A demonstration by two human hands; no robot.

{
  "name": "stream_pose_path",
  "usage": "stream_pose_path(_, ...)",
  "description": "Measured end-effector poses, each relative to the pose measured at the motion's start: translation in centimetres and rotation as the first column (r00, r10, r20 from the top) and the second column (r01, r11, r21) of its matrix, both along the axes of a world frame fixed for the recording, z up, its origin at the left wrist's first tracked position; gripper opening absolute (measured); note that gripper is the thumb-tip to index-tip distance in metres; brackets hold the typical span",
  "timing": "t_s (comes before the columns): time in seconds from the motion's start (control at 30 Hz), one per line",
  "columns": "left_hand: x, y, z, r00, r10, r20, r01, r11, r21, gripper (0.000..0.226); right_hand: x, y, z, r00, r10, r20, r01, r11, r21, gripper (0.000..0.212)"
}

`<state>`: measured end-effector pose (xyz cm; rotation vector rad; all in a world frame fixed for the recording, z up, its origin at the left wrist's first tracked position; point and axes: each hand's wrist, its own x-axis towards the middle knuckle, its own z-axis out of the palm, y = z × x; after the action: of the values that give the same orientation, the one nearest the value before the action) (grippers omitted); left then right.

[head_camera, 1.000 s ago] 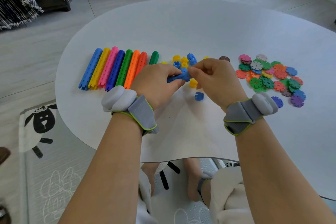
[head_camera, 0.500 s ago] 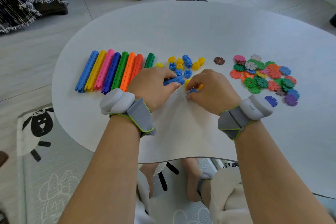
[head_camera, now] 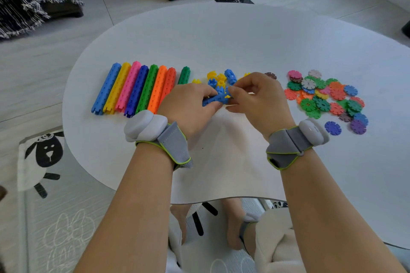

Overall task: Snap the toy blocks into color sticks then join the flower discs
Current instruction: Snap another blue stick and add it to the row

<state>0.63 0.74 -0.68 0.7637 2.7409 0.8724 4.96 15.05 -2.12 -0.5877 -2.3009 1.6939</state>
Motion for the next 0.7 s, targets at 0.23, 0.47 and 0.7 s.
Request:
stream_pose_path(0.23, -0.3, -0.1, -0.1, 0.999, 0.036, -0.015, -0.036, 0.999, 0.027, 0.021, 0.0, -0.3, 0.6, 1.000, -0.009, 0.003, 0.009, 0.981, -0.196, 0.010)
stream_pose_path(0.47, -0.3, -0.1, 0.0, 0.997, 0.062, -0.041, -0.059, 0.997, 0.049, 0.020, 0.2, -0.6, 1.1, 1.000, 0.003, -0.016, -0.009, 0.925, -0.381, 0.008)
stream_pose_path(0.7, -0.4, -0.2, -0.2, 0.996, 0.063, -0.062, -0.060, 0.997, 0.057, 0.019, 0.1, -0.5, 1.0, 1.000, 0.004, -0.015, -0.010, 0.912, -0.410, 0.006)
